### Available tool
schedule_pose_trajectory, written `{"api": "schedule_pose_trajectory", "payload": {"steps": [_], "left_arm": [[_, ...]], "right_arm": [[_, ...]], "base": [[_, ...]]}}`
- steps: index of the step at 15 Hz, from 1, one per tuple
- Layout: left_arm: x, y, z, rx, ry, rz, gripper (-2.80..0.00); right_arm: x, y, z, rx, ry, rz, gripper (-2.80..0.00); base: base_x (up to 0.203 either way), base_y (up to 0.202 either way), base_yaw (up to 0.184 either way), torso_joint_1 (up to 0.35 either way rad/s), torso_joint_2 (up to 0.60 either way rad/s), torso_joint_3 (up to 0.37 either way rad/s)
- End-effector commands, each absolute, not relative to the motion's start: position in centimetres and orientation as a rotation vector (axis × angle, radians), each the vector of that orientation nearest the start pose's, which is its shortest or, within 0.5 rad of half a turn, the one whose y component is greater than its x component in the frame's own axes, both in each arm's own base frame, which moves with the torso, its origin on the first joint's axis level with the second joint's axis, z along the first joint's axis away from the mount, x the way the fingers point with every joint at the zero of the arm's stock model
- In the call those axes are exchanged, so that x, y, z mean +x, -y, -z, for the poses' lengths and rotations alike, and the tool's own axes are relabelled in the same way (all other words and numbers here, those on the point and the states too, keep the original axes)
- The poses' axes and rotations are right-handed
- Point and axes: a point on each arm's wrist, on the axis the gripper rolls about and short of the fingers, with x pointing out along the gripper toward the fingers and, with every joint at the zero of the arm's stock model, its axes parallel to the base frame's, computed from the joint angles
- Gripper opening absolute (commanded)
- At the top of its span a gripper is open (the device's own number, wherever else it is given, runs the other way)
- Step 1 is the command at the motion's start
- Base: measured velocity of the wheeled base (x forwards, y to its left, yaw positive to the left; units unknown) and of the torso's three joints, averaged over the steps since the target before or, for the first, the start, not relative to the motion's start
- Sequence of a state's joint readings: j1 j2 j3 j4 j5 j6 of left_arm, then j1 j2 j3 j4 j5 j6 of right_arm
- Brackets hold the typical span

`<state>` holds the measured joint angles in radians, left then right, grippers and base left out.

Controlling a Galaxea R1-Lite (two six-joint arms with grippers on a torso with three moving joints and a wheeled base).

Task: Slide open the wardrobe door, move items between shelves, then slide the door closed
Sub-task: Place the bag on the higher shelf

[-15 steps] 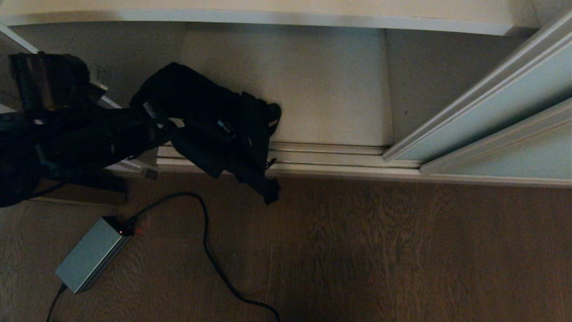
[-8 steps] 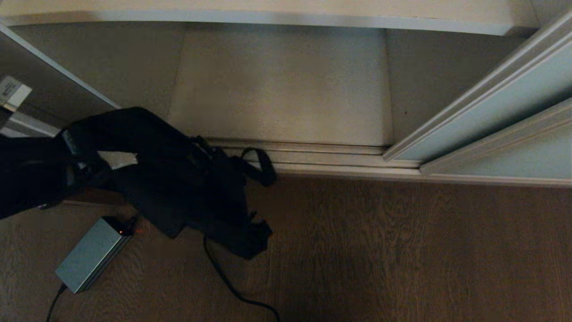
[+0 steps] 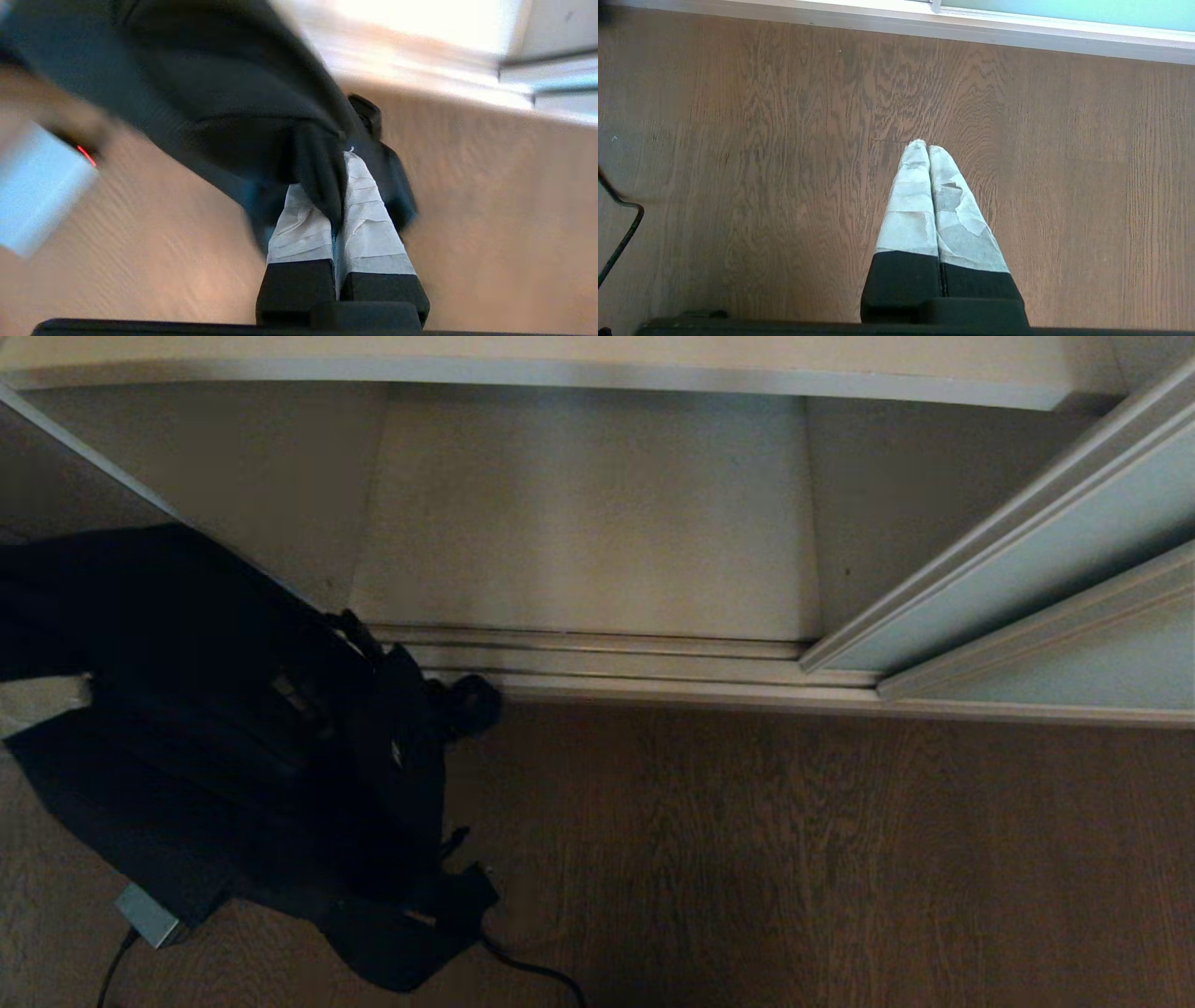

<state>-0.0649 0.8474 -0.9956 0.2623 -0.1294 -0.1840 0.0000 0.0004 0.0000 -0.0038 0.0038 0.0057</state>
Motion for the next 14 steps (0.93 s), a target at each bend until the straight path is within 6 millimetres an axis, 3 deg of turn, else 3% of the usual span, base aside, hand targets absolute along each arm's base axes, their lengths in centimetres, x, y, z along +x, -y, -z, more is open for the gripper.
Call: {"api": "schedule_pose_trajectory", "payload": {"steps": [1, 3, 5, 12, 14], "left_arm": [[2.9, 0.3, -33.5, -0.136, 0.019, 0.132, -2.8], [0.3, 0.3, -34.7, -0.113, 0.082, 0.107, -2.8], [-1.5, 0.3, -34.5, -0.103, 0.046, 0.102, -2.8], [-4.8, 0.8, -33.2, -0.005, 0.026, 0.195, -2.8], [-4.9, 0.9, -33.1, 0.005, 0.017, 0.179, -2.8]], "right_arm": [[-2.3, 0.0, -7.6, 0.006, 0.007, -0.005, -2.8], [-2.3, 0.0, -7.6, 0.006, 0.006, -0.005, -2.8], [-2.3, 0.0, -7.6, 0.006, 0.006, -0.005, -2.8], [-2.3, 0.0, -7.6, 0.006, 0.008, -0.005, -2.8], [-2.3, 0.0, -7.6, 0.006, 0.008, -0.005, -2.8]], "base": [[0.0, 0.0, 0.0, 0.0, 0.0, 0.0], [0.0, 0.0, 0.0, 0.0, 0.0, 0.0], [0.0, 0.0, 0.0, 0.0, 0.0, 0.0], [0.0, 0.0, 0.0, 0.0, 0.0, 0.0], [0.0, 0.0, 0.0, 0.005, 0.0, 0.13]]}}
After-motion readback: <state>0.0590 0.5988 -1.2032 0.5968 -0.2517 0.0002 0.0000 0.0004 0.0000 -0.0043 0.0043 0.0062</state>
